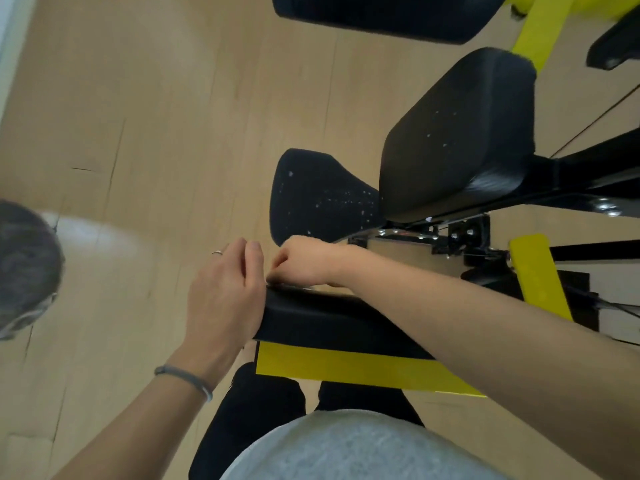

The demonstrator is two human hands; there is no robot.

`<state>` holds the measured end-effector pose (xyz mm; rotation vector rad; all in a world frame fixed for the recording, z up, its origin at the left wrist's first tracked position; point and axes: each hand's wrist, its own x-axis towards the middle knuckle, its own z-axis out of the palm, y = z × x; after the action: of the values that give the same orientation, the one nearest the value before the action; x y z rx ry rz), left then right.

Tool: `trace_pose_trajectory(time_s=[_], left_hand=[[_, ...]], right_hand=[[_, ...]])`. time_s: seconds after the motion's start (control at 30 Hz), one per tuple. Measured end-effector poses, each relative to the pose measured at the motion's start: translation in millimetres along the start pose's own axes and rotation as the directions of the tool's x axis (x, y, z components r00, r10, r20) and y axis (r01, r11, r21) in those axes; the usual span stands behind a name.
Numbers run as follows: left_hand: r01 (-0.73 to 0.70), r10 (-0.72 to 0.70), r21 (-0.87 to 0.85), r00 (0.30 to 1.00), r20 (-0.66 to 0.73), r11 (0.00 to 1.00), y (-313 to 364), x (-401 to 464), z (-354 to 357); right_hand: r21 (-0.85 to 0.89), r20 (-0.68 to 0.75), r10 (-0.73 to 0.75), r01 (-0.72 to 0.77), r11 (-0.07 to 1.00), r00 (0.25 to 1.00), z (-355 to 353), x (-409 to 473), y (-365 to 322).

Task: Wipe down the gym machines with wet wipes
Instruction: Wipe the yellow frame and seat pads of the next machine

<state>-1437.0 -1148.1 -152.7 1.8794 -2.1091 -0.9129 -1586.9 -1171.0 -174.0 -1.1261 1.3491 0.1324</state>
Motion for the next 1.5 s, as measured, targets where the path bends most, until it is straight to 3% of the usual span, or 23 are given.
trace_pose_trajectory(time_s=[0.07,0.17,0.27,0.33,0.4,0.47,0.53,0.63,0.77,0.87,0.9,1.0,1.03,1.17,1.33,1.5], left_hand=[[-0.04,0.04,0.045,0.999,0.007,0.998,0.1,-1.4,-1.3],[-0.212,0.206,0.295,0.977,0.053,0.932,11.4,-4.1,-3.3],[-0.377,0.355,0.274,0.926,0.126,0.885,43.9,-9.7,6.8],[-0.48,0.451,0.269,0.877,0.165,0.835,70.6,-17.2,19.1],[-0.548,0.51,0.263,0.836,0.203,0.794,84.0,-24.1,34.2],[-0.54,0.506,0.195,0.839,0.198,0.819,86.8,-28.6,42.3],[-0.554,0.508,0.281,0.832,0.224,0.783,83.1,-30.9,45.1],[-0.562,0.471,0.38,0.825,0.311,0.734,77.9,-28.7,44.5],[-0.621,0.518,0.358,0.782,0.347,0.698,95.2,-29.7,47.9],[-0.694,0.618,0.2,0.712,0.333,0.692,123.2,-38.4,53.3],[-0.739,0.66,0.187,0.666,0.347,0.647,133.1,-42.7,56.1],[-0.767,0.664,0.106,0.607,0.436,0.632,150.7,-52.6,72.8],[-0.775,0.669,0.096,0.594,0.447,0.625,153.7,-54.2,81.3],[-0.825,0.73,0.122,0.549,0.407,0.552,167.0,-66.6,102.5],[-0.79,0.696,0.163,0.602,0.39,0.592,164.7,-70.2,108.9],[-0.747,0.673,0.23,0.663,0.328,0.624,167.8,-78.0,111.8]], right_hand=[[0.021,-0.047,-0.009,0.01,1.0,0.999,-11.3,-41.3,23.1],[-0.028,-0.139,0.103,-0.108,0.994,0.985,-27.8,-117.0,78.8],[-0.062,-0.285,0.263,-0.292,0.954,0.922,-37.3,-177.2,131.0],[-0.089,-0.361,0.279,-0.33,0.94,0.89,-37.9,-186.0,146.1],[-0.085,-0.372,0.261,-0.312,0.946,0.891,-33.3,-170.2,136.0],[-0.034,-0.355,0.187,-0.212,0.977,0.916,-22.7,-146.1,111.6],[-0.003,-0.363,0.103,-0.112,0.994,0.926,-10.6,-135.3,87.8],[0.055,-0.481,0.104,-0.088,0.995,0.87,1.6,-155.2,90.8],[0.077,-0.679,0.161,-0.148,0.986,0.716,17.3,-203.8,115.4],[0.156,-0.779,0.195,-0.117,0.981,0.595,28.7,-233.8,127.0],[0.202,-0.833,0.227,-0.103,0.974,0.504,33.4,-245.2,133.6],[0.277,-0.95,0.285,-0.076,0.958,0.126,53.8,-266.9,167.9],[0.266,-0.958,0.274,-0.093,0.96,0.085,61.8,-267.5,181.4],[0.09,-0.964,0.129,-0.174,0.981,0.232,86.3,-249.7,219.7],[-0.13,-0.955,-0.077,-0.171,0.977,0.287,71.6,-248.5,233.2],[-0.267,-0.934,-0.23,-0.109,0.957,0.273,9.0,-215.5,227.1]])
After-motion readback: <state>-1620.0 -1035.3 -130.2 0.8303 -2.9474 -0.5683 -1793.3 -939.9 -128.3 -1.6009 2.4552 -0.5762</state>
